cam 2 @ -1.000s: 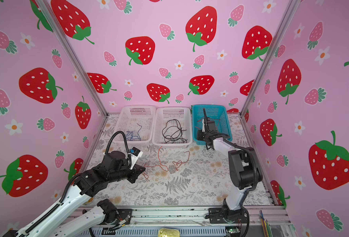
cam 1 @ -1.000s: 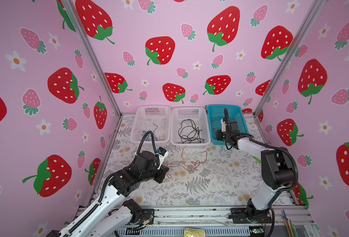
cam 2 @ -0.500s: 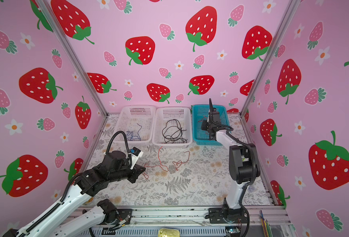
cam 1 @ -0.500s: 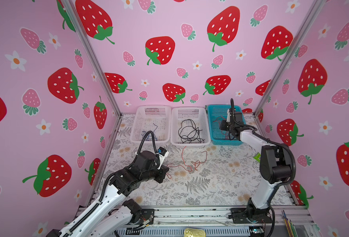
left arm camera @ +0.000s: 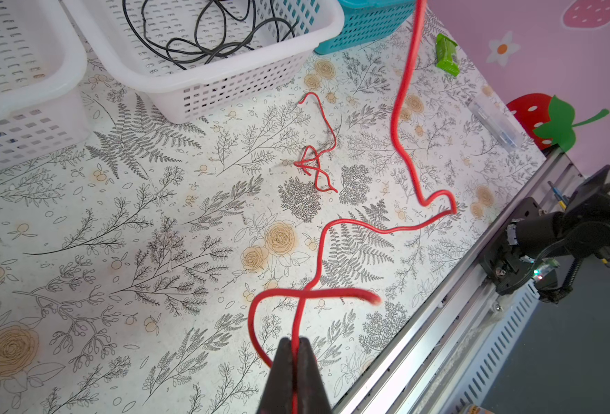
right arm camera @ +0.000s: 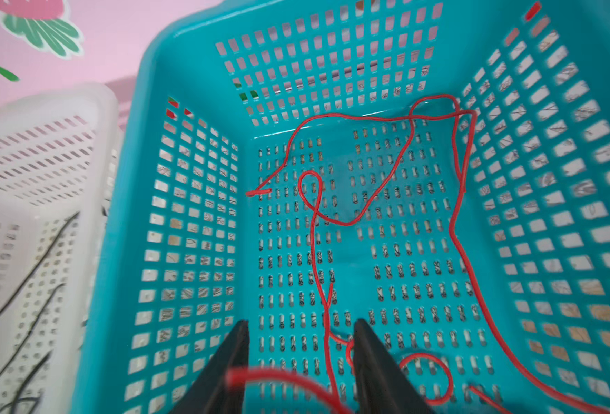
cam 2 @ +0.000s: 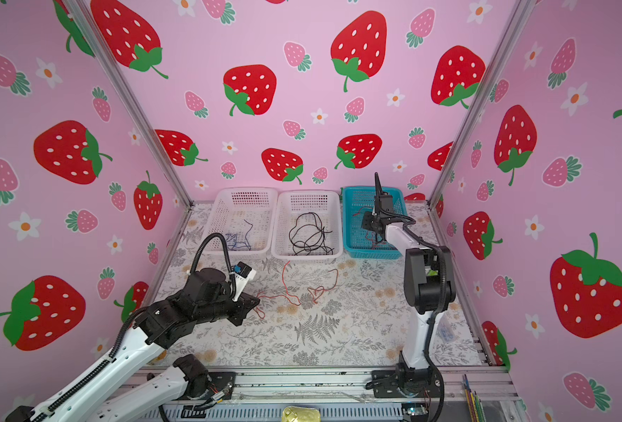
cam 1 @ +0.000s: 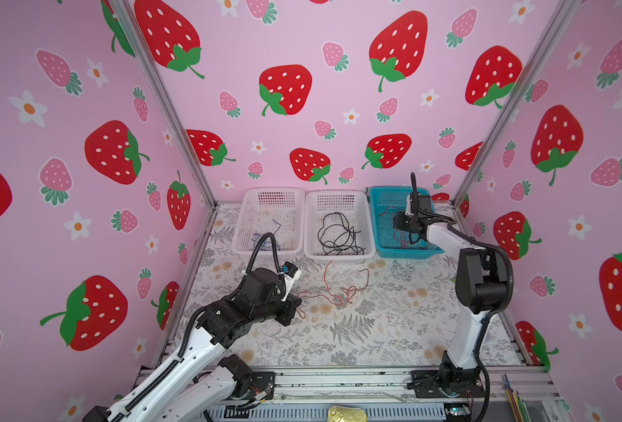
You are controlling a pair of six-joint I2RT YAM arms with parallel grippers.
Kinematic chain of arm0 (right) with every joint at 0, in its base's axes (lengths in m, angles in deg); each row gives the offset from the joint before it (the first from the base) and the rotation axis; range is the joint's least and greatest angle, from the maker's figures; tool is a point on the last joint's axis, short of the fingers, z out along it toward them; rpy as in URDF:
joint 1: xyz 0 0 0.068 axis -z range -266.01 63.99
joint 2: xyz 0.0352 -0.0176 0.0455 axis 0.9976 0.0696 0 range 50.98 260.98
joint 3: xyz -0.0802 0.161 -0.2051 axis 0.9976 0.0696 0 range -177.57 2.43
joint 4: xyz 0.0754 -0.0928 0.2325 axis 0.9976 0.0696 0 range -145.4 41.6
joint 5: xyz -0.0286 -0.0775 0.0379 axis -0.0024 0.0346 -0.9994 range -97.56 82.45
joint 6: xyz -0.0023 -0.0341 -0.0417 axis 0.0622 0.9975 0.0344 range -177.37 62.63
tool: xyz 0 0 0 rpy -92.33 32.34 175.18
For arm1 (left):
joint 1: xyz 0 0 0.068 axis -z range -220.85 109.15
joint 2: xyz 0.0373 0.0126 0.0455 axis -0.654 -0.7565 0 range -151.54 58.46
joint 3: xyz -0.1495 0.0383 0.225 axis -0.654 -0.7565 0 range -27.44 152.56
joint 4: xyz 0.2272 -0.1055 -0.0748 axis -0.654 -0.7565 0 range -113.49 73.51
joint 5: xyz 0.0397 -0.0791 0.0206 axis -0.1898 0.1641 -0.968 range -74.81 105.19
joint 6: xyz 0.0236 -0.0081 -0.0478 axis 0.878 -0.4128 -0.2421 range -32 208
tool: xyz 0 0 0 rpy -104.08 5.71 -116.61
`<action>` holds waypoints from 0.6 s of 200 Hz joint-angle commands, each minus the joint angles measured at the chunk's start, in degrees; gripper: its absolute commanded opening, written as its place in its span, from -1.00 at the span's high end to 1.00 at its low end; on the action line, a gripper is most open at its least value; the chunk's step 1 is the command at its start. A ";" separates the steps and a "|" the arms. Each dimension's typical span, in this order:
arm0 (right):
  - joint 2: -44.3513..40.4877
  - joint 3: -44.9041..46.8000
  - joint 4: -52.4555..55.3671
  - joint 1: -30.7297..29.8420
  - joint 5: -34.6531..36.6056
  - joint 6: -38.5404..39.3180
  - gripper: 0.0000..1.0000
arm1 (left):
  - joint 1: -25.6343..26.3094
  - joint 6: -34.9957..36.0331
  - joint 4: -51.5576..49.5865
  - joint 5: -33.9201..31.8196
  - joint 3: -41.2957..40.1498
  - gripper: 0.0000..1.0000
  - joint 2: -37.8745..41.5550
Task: Untangle and sort cables by color
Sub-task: Place the cable in the container.
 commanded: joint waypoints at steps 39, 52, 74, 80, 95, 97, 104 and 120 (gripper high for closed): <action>-15.61 5.62 -0.38 -0.47 1.43 -2.28 -0.30 | -0.22 0.94 0.39 0.84 0.20 1.00 0.27; -18.59 7.01 -0.34 -0.53 1.69 -2.70 -0.31 | -0.23 0.95 0.34 0.77 0.23 1.00 0.20; -24.26 10.21 -0.55 -1.24 2.67 -2.69 -0.38 | -0.28 0.91 0.40 0.77 0.21 1.00 0.00; -25.83 10.98 -0.40 -1.30 2.59 -2.73 -0.42 | -0.26 0.91 0.25 0.77 0.27 1.00 -0.01; -29.91 13.81 0.23 -1.40 1.85 -2.73 -0.50 | -0.22 0.90 0.27 0.60 0.28 1.00 -0.01; -30.57 14.27 0.26 -1.46 1.70 -2.73 -0.54 | -0.19 0.93 0.26 0.51 0.28 1.00 0.06; -32.85 16.02 0.19 -1.40 1.40 -2.58 -0.67 | -0.22 0.94 0.27 0.27 0.36 1.00 0.16; -38.44 19.76 1.24 -1.40 1.96 -1.97 -0.99 | -0.30 0.71 0.45 -0.02 0.60 1.00 0.52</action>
